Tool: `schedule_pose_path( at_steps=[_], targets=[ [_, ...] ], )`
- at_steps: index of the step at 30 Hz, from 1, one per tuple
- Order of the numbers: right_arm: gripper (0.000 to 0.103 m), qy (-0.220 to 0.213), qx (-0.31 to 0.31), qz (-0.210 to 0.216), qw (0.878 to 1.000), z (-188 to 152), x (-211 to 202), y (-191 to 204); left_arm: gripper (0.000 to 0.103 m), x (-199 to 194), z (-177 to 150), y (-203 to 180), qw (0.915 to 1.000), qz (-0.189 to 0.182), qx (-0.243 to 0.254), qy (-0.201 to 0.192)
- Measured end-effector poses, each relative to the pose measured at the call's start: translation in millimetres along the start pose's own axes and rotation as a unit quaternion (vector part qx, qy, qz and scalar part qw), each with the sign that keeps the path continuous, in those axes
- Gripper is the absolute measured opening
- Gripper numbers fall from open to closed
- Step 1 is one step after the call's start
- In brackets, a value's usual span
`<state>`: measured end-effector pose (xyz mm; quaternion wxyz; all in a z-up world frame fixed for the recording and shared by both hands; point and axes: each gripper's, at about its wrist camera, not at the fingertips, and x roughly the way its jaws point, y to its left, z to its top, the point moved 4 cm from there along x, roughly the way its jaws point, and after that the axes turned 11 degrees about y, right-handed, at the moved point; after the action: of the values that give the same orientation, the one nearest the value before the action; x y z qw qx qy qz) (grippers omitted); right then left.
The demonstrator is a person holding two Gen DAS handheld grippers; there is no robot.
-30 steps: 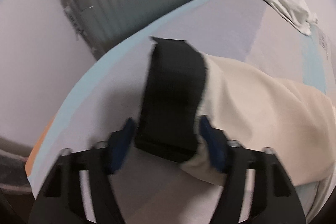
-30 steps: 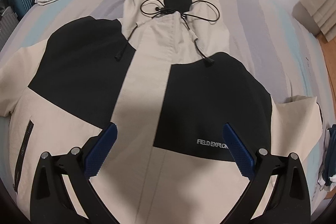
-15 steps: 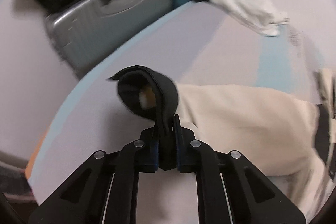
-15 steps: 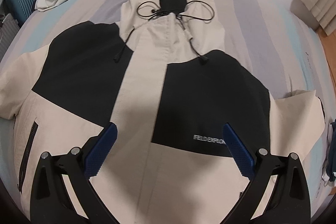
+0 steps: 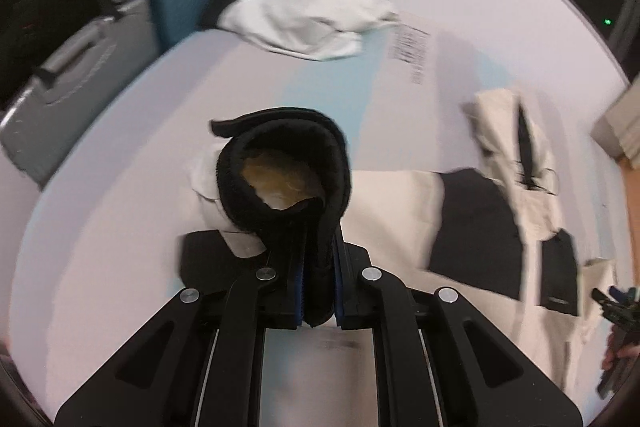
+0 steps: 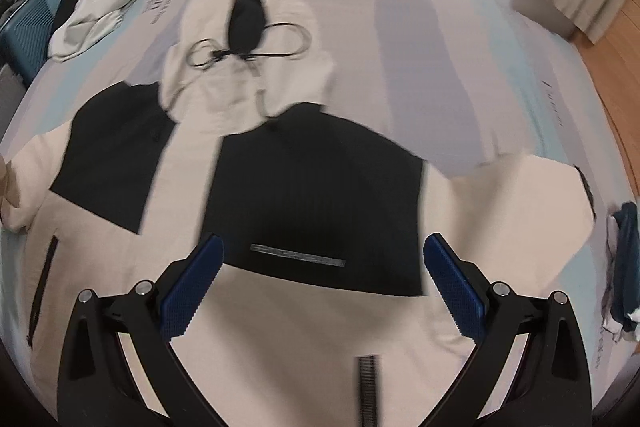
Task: Fold large clothes
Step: 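Fold the held sleeve across the jacket body with the left tool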
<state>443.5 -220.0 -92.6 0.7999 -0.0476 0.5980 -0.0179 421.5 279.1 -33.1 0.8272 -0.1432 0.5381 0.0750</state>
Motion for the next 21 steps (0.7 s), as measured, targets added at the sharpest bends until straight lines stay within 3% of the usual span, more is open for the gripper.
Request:
schedule_pose_path(
  at_steps=[10,13,21],
  targets=[
    [0.096,0.001,0.034,-0.029,0.999,-13.8,-5.9,-127.0,0.008,15.5,-26.4,-222.2,0.9911,-0.066,0.114,0.016],
    [0.096,0.018,0.04,-0.047,0.998,-22.0,1.1,-178.2,0.008,24.9,-35.0,-271.5,0.9866,-0.072,0.145,0.021],
    [0.096,0.041,0.053,-0.02,0.998,-31.6,16.3,-288.3,0.008,63.0,-75.4,-387.8,0.9792,-0.073,0.182,0.051]
  ],
)
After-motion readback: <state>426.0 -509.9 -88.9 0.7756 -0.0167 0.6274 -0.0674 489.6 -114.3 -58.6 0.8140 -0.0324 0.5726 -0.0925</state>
